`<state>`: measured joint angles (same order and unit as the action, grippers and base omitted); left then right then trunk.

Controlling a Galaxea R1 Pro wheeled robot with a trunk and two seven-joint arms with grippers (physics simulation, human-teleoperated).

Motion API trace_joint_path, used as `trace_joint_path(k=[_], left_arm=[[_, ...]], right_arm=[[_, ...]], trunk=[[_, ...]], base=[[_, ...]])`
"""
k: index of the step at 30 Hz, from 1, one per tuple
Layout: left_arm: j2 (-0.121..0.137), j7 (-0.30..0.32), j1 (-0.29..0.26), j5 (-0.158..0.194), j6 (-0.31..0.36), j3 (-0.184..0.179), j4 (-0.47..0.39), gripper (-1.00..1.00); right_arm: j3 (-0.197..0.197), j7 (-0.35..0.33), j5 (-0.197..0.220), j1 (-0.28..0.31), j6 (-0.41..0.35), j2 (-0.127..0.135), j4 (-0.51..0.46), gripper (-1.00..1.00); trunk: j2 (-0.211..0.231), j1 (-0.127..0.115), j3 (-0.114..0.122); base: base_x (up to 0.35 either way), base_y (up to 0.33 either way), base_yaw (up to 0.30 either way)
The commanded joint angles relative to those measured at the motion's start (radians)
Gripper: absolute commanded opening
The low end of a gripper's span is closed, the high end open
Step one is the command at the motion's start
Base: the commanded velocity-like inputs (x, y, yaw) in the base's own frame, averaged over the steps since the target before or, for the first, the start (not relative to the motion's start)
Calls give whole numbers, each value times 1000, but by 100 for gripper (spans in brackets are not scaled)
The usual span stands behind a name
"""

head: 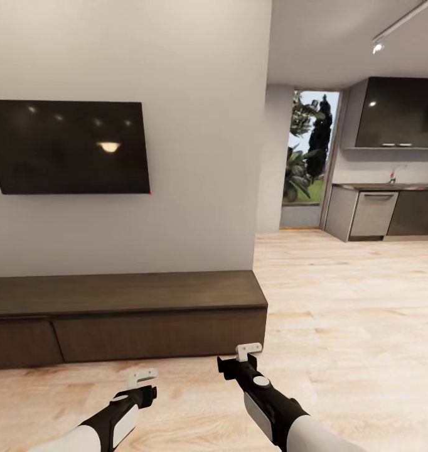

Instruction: Place each of the two pumpkins and all three candles from the living room inside a cabinet in the living room (use any cabinet), then make sure every cabinet is closed, and position the cauldron so it is next to a table in the living room.

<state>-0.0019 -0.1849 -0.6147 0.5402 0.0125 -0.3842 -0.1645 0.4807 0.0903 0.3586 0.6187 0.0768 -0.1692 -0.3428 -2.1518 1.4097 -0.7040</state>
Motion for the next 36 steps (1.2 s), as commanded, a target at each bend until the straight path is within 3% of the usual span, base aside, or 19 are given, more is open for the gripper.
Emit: trace_joint_path(k=[1,8,17,23,28,36], left_arm=[[0,-6,0,7,1,-8,-1,100],[0,-7,0,7,1,-8,-1,100],[8,-7,0,9,1,-8,-1,100],[15,-5,0,33,1,-8,-1,100],[14,-5,0,40,1,-8,0,100],[16,-5,0,41,1,-8,1,100]], right_arm=[[9,6,10,1,2,0,1,100],[9,5,11,1,-3,-1,2,100],[9,1,11,1,-3,0,3,100],[11,2,10,1,-5,0,2,100],[63,4,10,1,-5,0,2,100],[76,4,9,1,-2,0,2,100]], trunk=[[7,-4,2],[56,-31,24],[119,-65,52],[161,-88,71],[196,-108,87],[252,-138,112]], base=[[0,0,0],[0,0,-34],[0,0,-239],[0,0,-110],[0,0,-8],[-165,23,0]])
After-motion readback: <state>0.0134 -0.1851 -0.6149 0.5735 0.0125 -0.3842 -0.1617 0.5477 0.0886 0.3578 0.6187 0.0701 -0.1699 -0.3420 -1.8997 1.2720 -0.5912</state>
